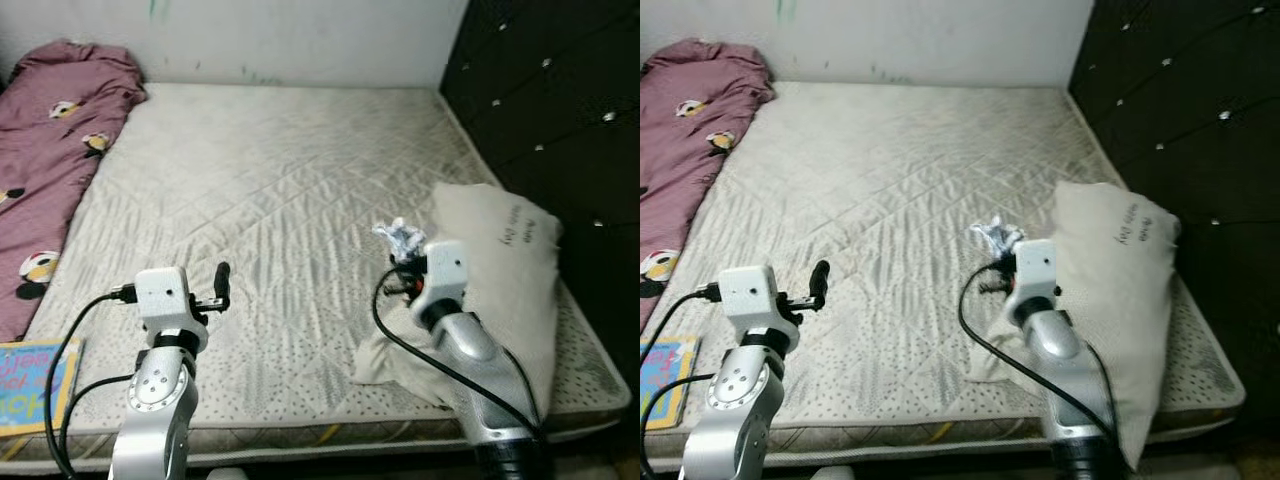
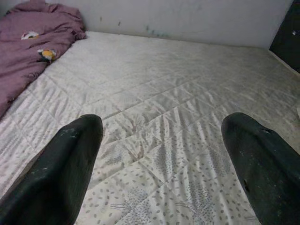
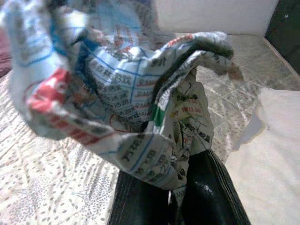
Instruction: Clean up the room
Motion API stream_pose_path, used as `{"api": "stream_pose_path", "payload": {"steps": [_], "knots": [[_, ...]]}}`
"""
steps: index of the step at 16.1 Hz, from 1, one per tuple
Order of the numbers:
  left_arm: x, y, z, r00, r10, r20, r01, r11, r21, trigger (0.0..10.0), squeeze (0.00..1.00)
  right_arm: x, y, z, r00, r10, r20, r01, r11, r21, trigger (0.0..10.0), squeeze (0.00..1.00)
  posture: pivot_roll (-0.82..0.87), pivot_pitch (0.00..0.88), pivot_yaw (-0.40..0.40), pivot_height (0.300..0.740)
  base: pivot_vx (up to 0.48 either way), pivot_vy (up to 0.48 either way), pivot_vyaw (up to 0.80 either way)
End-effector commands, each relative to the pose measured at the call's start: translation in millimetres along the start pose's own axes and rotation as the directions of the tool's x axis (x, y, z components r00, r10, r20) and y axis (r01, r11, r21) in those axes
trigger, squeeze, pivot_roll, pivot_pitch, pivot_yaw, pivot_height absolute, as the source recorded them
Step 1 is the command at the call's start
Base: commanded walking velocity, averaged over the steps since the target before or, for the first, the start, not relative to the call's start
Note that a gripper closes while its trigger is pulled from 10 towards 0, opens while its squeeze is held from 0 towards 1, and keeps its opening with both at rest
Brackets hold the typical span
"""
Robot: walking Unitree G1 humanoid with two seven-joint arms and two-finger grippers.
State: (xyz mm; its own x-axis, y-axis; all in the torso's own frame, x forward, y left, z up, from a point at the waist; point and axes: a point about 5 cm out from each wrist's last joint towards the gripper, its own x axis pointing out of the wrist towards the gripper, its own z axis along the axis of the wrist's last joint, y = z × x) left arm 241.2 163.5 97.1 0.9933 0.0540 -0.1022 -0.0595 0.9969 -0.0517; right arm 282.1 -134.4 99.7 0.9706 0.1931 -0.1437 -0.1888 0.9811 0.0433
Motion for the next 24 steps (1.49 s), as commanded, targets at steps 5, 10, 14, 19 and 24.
{"api": "stream_pose_path", "payload": {"steps": [5,10,14,19,24], "knots": [[-1.4,-3.2,4.0,1.000,-0.010,0.022,0.010,1.000,0.006,10.0,0.00,0.9,3.1,2.1,0.999,-0.045,-0.004,0.045,0.998,0.033,10.0,0.00,0.04,0.000,-0.018,0.740,0.000,0.000,0.00],[2.1,-2.7,6.9,0.999,-0.017,0.032,0.017,1.000,0.005,10.0,0.00,2.1,4.5,5.4,1.000,0.022,0.017,-0.023,0.997,0.069,10.0,0.00,0.04,0.000,-0.020,0.740,0.000,0.000,0.00],[-1.8,-5.1,5.5,0.998,-0.049,0.039,0.050,0.999,-0.015,10.0,0.00,0.1,-0.2,-0.6,0.999,0.041,-0.007,-0.039,0.990,0.137,10.0,0.00,0.04,0.000,-0.026,0.740,0.000,0.210,0.00],[-2.2,-5.7,6.1,0.996,-0.075,0.040,0.076,0.997,-0.023,10.0,0.00,2.7,10.6,2.8,0.994,0.108,0.017,-0.108,0.994,0.012,10.0,0.00,0.05,0.000,-0.034,0.740,0.000,0.424,0.00],[-3.2,-7.3,6.8,0.996,-0.084,0.040,0.085,0.996,-0.029,10.0,0.00,5.2,10.5,1.8,0.996,0.090,-0.001,-0.090,0.996,0.025,10.0,0.00,0.06,0.000,-0.040,0.740,0.000,0.425,0.00]]}}
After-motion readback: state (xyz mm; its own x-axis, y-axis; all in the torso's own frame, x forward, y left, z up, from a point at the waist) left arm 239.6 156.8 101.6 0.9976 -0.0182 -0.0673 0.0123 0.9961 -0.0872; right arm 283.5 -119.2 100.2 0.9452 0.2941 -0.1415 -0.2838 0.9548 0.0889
